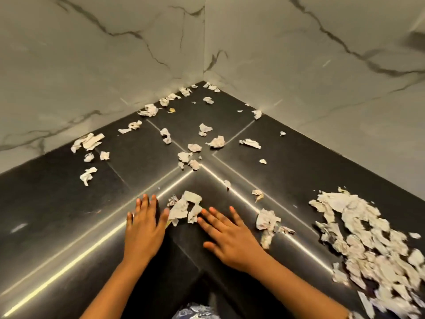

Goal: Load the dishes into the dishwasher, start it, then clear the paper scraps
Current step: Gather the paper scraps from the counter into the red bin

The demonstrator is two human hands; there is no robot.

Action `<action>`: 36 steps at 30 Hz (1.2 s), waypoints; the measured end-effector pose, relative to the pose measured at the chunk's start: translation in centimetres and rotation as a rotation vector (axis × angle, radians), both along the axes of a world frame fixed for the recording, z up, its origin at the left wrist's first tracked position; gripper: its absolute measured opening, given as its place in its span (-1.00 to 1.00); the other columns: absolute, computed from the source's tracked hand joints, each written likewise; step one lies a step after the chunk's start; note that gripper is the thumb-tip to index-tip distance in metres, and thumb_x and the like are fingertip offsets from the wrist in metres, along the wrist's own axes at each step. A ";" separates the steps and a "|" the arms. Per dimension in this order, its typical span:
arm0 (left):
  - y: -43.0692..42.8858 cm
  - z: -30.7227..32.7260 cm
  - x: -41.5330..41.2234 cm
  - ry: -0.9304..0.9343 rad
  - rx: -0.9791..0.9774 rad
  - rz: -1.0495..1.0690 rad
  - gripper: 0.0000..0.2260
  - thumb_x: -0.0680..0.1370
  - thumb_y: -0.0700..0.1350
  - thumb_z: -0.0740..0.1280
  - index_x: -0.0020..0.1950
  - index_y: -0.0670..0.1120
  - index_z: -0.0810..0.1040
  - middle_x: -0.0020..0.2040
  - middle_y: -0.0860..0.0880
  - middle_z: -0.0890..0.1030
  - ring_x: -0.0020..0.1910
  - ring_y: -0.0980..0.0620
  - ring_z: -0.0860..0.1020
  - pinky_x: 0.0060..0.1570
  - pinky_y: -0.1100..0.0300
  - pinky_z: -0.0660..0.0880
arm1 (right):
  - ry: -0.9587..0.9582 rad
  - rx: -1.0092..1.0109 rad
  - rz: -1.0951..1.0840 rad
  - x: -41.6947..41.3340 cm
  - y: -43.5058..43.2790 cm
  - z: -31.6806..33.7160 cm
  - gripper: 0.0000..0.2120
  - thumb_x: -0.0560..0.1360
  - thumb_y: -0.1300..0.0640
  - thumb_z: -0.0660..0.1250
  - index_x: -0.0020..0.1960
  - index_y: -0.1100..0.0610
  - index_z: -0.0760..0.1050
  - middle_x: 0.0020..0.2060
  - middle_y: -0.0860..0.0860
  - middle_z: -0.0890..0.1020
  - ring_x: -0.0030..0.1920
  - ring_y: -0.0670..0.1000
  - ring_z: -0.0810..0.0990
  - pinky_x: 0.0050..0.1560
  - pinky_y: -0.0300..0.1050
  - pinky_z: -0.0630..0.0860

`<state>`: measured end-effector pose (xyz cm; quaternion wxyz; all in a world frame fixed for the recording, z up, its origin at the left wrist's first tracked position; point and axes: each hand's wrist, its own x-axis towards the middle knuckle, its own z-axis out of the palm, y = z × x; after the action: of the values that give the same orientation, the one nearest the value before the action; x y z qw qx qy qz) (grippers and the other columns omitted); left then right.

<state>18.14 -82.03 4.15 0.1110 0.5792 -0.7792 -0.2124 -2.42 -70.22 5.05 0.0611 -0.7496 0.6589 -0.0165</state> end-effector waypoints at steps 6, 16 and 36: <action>0.4 -0.8 -8.7 -0.111 -0.090 -0.190 -0.23 0.45 0.34 -0.33 0.57 -0.03 -0.05 0.57 0.00 0.00 0.55 0.02 -0.10 0.47 -0.03 -0.15 | -0.009 0.060 -0.345 -9.4 1.6 -0.6 -0.29 0.46 -0.35 -0.36 0.52 -0.10 0.00 0.52 -0.15 0.02 0.52 -0.10 0.00 0.46 0.15 -0.10; -4.5 0.3 -6.9 0.088 -0.123 -0.029 -0.40 0.59 0.23 0.05 0.55 -0.03 0.11 0.56 -0.04 0.04 0.54 -0.03 -0.02 0.44 -0.16 -0.11 | -0.037 -0.027 -0.192 -9.0 -2.2 -0.6 -0.33 0.52 -0.30 -0.27 0.52 -0.02 0.08 0.51 -0.08 0.10 0.51 -0.06 0.05 0.47 0.19 -0.08; -20.2 0.5 3.8 -0.133 -0.044 -0.136 -0.29 0.51 0.39 -0.14 0.56 0.04 0.06 0.57 0.03 0.02 0.54 0.04 -0.04 0.46 -0.05 -0.08 | 0.015 -0.085 -0.583 -3.8 -19.5 -0.2 -0.37 0.57 -0.22 -0.13 0.54 0.09 -0.04 0.53 0.12 -0.14 0.51 0.15 -0.28 0.33 0.19 -0.49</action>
<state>21.99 -102.26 4.61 0.0568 0.5353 -0.8268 -0.1634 -6.21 -89.69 4.84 0.0173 -0.5305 0.8457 -0.0553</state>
